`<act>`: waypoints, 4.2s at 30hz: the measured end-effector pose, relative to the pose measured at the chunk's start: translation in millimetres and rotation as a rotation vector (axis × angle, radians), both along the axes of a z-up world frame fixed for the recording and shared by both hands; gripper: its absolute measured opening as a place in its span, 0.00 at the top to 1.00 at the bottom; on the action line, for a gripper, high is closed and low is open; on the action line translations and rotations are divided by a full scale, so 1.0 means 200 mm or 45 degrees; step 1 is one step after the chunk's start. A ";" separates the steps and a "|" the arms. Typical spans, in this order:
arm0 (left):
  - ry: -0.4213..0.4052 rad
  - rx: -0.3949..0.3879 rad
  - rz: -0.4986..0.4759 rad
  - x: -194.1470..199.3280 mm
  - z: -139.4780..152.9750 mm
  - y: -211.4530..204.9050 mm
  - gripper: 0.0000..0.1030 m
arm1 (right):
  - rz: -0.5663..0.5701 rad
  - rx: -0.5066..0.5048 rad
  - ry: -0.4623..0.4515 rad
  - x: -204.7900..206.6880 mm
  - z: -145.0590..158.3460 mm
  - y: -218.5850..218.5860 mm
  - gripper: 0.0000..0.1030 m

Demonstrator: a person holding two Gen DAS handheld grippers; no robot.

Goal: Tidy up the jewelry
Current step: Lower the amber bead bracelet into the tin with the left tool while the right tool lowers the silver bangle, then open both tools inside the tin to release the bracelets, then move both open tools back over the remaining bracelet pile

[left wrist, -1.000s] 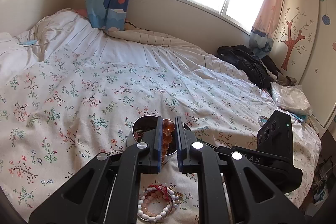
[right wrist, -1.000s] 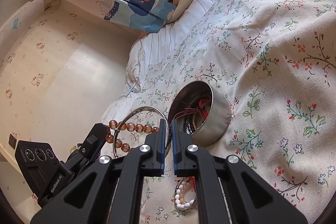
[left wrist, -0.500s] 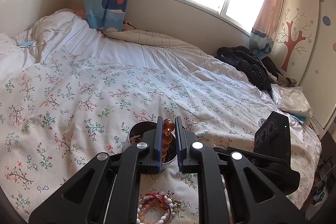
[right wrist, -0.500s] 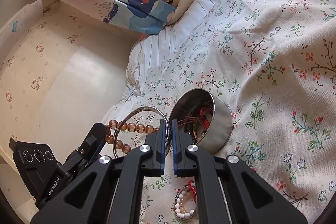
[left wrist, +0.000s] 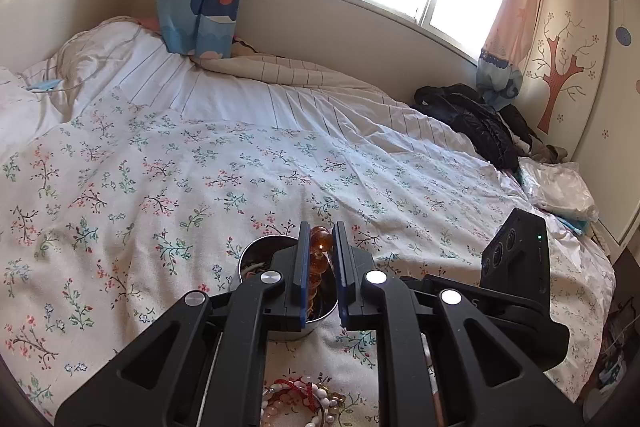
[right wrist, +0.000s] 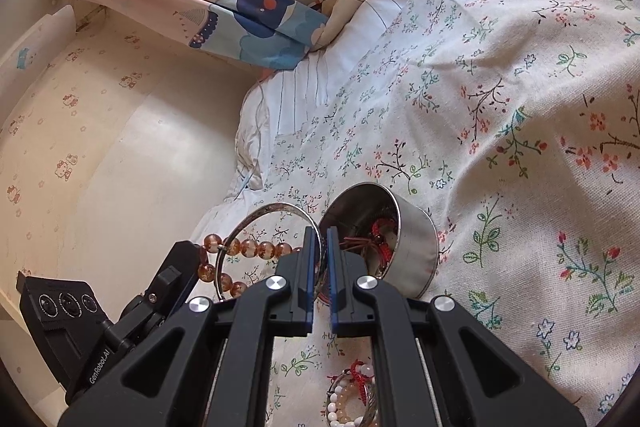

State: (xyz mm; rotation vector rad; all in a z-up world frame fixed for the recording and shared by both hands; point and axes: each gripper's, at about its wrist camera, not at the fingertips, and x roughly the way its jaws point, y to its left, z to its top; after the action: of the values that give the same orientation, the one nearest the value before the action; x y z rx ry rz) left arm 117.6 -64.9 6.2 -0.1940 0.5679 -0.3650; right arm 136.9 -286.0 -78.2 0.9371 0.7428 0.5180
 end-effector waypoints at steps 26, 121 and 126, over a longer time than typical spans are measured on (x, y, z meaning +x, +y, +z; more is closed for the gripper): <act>0.024 0.007 -0.001 0.10 -0.04 -0.02 0.90 | 0.000 -0.010 0.046 0.08 -0.06 0.00 0.94; 0.416 0.344 0.105 -0.13 -0.34 0.18 0.47 | 0.161 -0.575 0.191 -0.22 -0.06 0.17 0.56; 0.429 0.359 0.095 -0.14 -0.35 0.17 0.47 | 0.163 -0.585 0.161 -0.24 -0.05 0.18 0.56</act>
State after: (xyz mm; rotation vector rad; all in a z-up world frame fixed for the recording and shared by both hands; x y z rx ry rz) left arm 89.8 -30.2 -63.2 -0.0029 0.9337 -0.1766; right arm 89.8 -249.4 -87.7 0.4985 0.9909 0.3776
